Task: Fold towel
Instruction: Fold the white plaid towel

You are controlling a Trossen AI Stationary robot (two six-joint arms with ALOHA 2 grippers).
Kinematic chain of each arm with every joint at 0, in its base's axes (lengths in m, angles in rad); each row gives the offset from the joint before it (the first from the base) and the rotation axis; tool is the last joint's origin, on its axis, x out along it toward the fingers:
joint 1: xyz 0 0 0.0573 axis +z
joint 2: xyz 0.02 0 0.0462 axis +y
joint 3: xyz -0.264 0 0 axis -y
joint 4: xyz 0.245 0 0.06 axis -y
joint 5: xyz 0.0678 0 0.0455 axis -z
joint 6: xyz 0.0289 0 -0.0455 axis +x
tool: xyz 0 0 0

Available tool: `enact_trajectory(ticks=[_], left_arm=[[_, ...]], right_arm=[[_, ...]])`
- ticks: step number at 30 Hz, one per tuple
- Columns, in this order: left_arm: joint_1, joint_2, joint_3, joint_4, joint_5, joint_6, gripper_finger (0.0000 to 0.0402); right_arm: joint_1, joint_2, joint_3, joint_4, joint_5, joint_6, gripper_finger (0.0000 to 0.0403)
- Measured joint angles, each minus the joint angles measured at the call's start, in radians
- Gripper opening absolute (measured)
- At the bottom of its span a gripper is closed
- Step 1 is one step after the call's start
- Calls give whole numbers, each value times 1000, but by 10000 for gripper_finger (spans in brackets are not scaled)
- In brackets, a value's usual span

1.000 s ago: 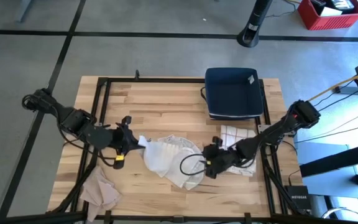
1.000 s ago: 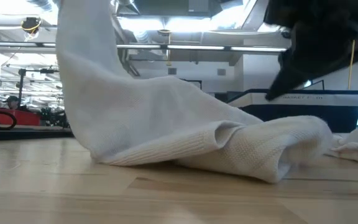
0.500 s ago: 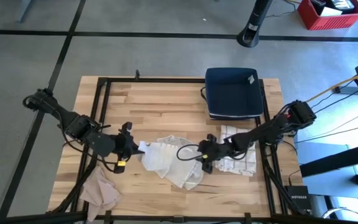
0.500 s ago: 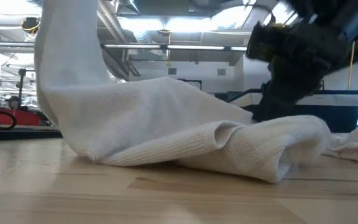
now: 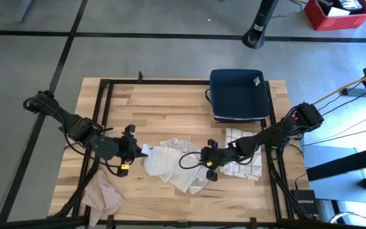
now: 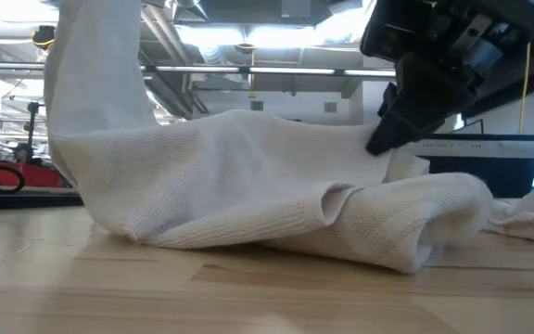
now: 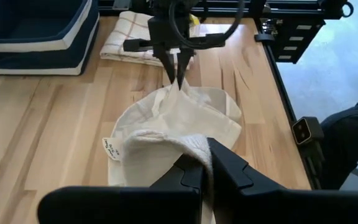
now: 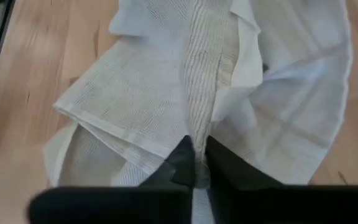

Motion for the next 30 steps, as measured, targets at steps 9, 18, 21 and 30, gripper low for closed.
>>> enact_trajectory(ticks=[9,18,21,30], left_arm=[[-1,-28,0,-14,0,-21,5],[1,-149,0,-31,-116,-10,5],[1,-187,0,-17,-267,51,5],[2,-267,1,18,-966,283,5]], right_arm=[[10,-76,223,-388,72,-100,13],[25,-286,375,-575,220,-209,33],[18,-325,375,-556,271,-265,31],[-60,-352,368,-481,424,-464,13]])
